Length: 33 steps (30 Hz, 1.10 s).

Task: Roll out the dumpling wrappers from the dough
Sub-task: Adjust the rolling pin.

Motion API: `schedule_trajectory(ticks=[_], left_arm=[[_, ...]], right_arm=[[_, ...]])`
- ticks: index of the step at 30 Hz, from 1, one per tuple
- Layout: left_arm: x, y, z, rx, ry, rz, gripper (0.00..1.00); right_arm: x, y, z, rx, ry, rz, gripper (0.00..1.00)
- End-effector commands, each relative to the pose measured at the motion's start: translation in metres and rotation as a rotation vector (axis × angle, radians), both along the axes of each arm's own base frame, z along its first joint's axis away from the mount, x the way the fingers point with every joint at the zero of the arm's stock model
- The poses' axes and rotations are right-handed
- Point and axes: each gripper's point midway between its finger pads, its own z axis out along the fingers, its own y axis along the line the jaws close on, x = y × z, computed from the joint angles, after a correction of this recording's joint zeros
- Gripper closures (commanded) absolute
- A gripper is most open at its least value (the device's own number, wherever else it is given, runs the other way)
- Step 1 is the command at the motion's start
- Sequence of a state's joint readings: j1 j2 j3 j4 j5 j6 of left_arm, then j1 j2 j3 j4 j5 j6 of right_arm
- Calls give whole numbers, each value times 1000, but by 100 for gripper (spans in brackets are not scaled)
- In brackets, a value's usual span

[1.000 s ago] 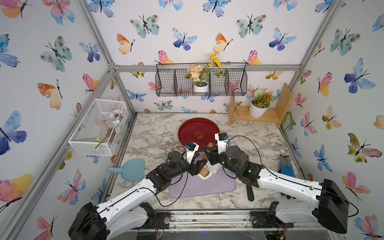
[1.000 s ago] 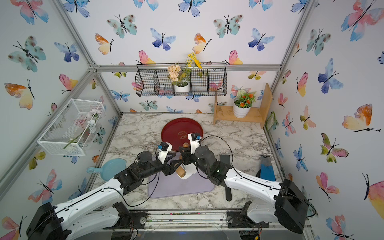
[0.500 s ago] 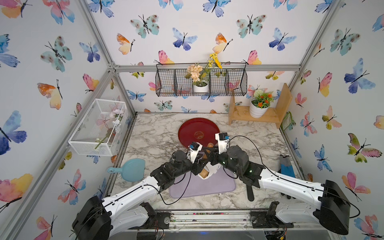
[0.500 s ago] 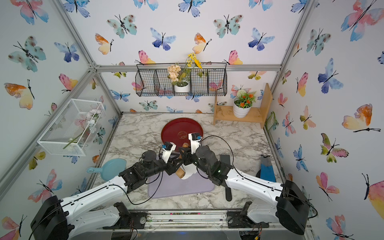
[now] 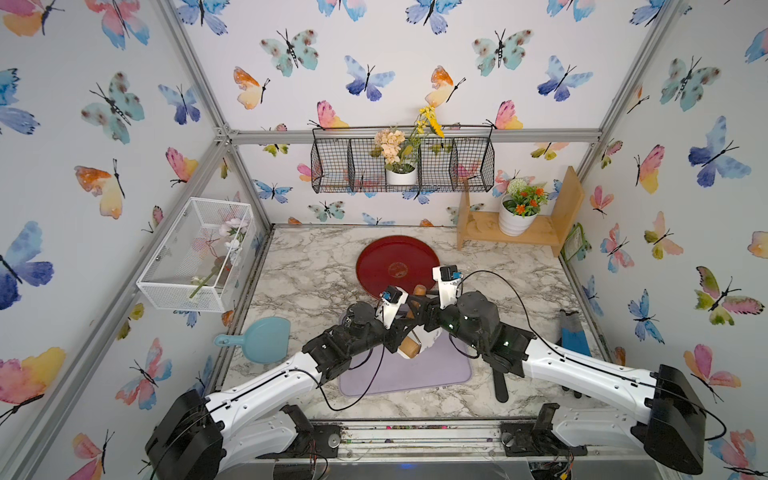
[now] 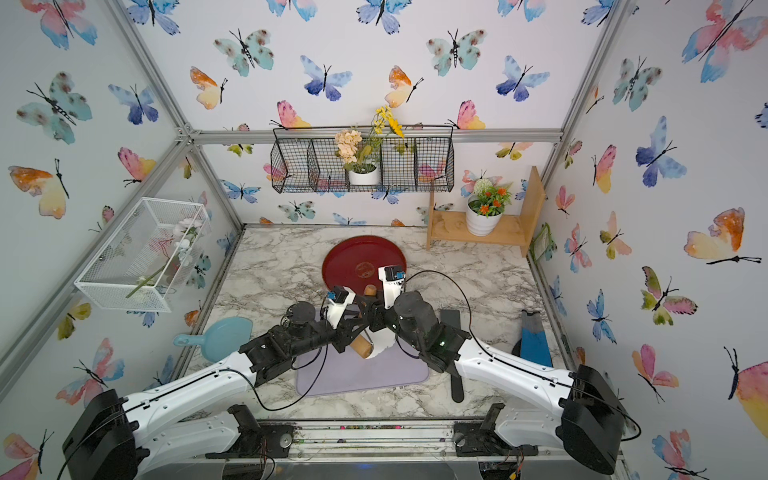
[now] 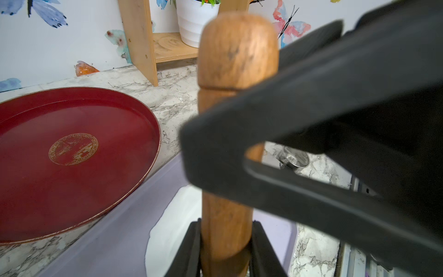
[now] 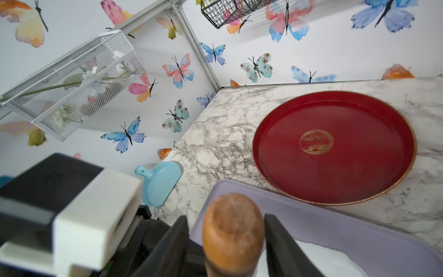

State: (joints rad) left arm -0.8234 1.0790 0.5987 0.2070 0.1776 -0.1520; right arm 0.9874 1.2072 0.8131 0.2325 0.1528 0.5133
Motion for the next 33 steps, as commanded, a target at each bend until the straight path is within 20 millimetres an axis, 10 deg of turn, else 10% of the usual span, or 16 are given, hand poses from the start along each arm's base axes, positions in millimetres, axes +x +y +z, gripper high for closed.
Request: schedule_trajectory(ticks=[1, 15, 33], left_arm=[[-3, 4, 20, -23, -67, -16, 100], [-32, -5, 27, 25, -135, -219, 100], [-37, -2, 37, 8, -168, -232, 100]], right_arm=[[-8, -5, 20, -40, -61, 38, 37], [-48, 10, 16, -63, -62, 294, 37], [-44, 26, -10, -83, 29, 313, 50]])
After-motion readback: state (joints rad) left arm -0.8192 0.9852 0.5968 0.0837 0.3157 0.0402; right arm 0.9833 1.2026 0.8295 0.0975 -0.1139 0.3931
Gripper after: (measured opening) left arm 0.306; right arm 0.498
